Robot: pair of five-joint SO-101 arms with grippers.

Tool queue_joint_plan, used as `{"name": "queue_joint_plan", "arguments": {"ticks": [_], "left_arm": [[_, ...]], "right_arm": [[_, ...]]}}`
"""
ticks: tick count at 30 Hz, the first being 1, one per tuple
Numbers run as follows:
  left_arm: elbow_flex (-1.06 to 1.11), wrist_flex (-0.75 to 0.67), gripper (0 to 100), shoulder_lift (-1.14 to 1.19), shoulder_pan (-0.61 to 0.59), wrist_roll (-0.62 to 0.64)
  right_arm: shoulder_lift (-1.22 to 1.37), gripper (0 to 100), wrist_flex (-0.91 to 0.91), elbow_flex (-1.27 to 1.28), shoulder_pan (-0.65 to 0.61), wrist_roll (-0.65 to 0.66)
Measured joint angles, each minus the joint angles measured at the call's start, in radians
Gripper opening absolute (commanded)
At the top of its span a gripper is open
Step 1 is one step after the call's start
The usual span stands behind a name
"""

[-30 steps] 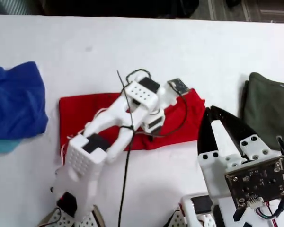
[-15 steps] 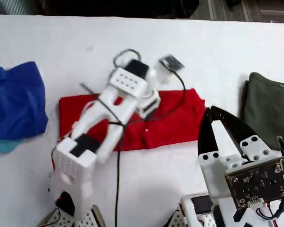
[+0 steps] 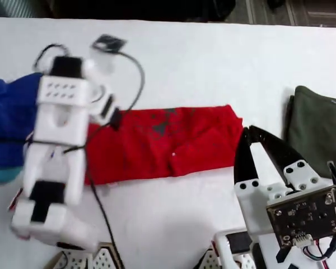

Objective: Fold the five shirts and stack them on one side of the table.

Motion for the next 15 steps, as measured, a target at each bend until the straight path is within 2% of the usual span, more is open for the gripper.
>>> {"name": "queue_joint_plan", "arguments": {"ticks": [5,9,15], "left_arm": [[0.236,-0.044,29,-0.164,-0.137,0.005],[0.396,-0.12,31,-0.187,-0.23,0.003],[0.529,-0.226,32,-0.187,-0.253,-0.008]], "right_arm": [[0.0,1.8,0.0,0.003,0.0,0.0],[0.0,1.8,0.0,0.003,-0.002,0.0],[0.0,1.8,0.0,0.003,0.0,0.0]]}}
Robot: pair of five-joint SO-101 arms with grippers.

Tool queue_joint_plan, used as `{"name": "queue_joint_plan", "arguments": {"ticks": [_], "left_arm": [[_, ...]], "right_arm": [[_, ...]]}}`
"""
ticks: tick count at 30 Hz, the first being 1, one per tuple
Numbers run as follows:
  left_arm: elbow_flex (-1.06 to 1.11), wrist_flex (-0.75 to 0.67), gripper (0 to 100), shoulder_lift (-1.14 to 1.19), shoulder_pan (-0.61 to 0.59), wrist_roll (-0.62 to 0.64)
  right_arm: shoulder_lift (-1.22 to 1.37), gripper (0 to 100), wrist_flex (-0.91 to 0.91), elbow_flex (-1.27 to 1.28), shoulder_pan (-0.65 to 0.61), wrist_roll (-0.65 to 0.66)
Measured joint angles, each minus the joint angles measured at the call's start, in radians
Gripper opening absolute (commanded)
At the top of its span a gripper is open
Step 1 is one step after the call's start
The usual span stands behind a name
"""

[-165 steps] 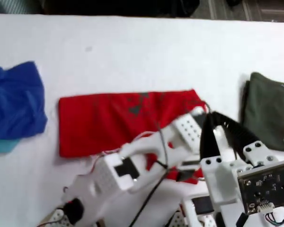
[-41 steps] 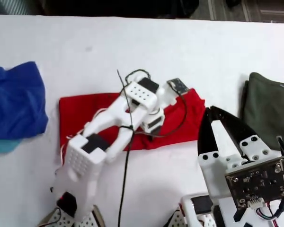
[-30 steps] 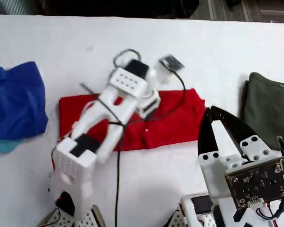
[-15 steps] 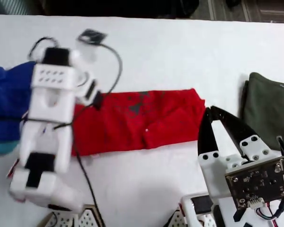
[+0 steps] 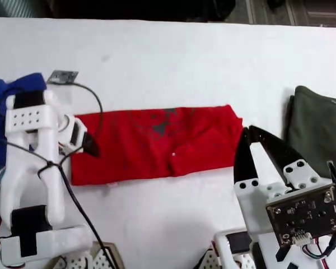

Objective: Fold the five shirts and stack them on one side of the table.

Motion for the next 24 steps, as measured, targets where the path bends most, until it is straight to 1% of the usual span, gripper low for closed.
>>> {"name": "queue_joint_plan", "arguments": {"ticks": [5,10,14,20,24], "left_arm": [[0.117,-0.129,33,0.0,0.0,-0.002],[0.23,-0.245,33,0.0,0.0,0.044],[0.292,-0.321,32,0.0,-0.003,0.052],[0.276,-0.359,33,-0.002,-0.041,0.052],[0.212,-0.359,32,0.044,-0.055,0.052]], "right_arm": [[0.0,1.8,0.0,0.0,0.0,0.0],[0.0,1.8,0.0,0.0,0.0,0.0],[0.0,1.8,0.0,0.0,0.0,0.0],[0.0,1.8,0.0,0.0,0.0,0.0],[0.0,1.8,0.0,0.0,0.048,0.0]]}}
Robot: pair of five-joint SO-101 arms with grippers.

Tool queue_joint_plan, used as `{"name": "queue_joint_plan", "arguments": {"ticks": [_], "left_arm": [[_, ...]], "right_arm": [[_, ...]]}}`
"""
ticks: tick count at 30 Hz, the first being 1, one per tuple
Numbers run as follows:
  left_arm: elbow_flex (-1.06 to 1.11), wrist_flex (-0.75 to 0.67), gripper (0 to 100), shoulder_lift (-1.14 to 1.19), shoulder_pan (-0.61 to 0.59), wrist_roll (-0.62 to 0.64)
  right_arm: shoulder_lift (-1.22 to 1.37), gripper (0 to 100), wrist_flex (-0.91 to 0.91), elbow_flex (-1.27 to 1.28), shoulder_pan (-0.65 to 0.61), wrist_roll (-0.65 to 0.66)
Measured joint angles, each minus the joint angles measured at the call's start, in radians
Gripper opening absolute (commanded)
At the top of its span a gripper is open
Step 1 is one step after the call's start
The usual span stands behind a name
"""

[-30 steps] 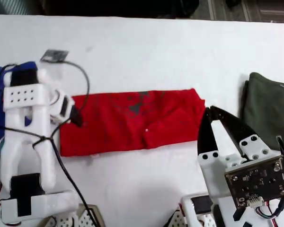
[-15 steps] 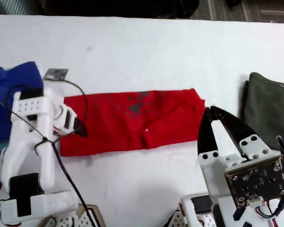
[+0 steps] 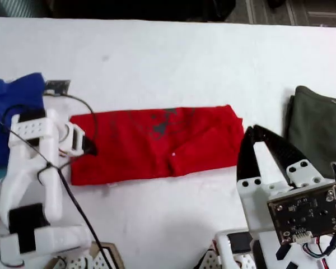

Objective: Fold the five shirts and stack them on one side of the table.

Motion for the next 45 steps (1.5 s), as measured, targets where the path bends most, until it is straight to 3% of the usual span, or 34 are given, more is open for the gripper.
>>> {"name": "queue_joint_plan", "arguments": {"ticks": [8,12,16,22,32,45], "left_arm": [[-0.232,0.055,31,0.322,-0.011,0.0],[-0.304,0.083,20,0.417,-0.011,0.0],[-0.344,0.094,1,0.468,0.032,-0.006],[-0.379,0.098,2,0.502,0.058,-0.06],[-0.377,0.164,2,0.338,0.049,-0.035],[-0.391,0.226,2,0.029,0.385,0.028]], "right_arm": [[0.0,1.8,0.0,0.0,0.103,0.0],[0.0,1.8,0.0,0.0,0.11,0.0],[0.0,1.8,0.0,0.0,0.117,0.0],[0.0,1.8,0.0,0.0,0.117,0.0],[-0.055,1.9,0.0,0.0,0.117,0.023],[-0.058,1.9,0.0,0.0,0.115,0.071]]}}
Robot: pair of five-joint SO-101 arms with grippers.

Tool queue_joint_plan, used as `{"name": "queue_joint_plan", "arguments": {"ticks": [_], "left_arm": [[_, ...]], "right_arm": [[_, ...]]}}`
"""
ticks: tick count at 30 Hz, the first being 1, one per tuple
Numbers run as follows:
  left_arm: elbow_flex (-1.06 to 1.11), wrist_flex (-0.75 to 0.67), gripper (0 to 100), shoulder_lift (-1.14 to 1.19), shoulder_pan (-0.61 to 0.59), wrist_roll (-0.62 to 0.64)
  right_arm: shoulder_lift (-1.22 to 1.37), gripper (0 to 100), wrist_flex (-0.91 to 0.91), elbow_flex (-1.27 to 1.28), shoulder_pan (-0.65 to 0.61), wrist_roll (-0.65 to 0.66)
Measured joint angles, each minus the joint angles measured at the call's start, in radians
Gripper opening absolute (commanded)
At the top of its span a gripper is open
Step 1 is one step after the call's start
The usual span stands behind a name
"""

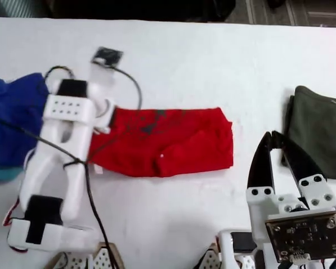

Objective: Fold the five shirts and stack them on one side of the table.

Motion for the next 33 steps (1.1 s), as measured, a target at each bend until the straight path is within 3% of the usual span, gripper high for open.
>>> {"name": "queue_joint_plan", "arguments": {"ticks": [16,22,29,33], "left_arm": [[-0.216,-0.012,2,0.0,0.503,0.017],[-0.264,-0.04,2,0.063,0.583,0.048],[-0.427,-0.043,3,0.23,0.589,0.094],[-0.52,-0.043,16,0.324,0.589,0.097]], "right_arm": [[0.0,1.8,0.0,0.0,0.0,0.0],[-0.005,1.8,0.0,0.0,0.0,0.0],[-0.006,1.8,0.0,0.0,0.043,0.0],[-0.006,1.8,0.0,0.0,0.109,0.0]]}}
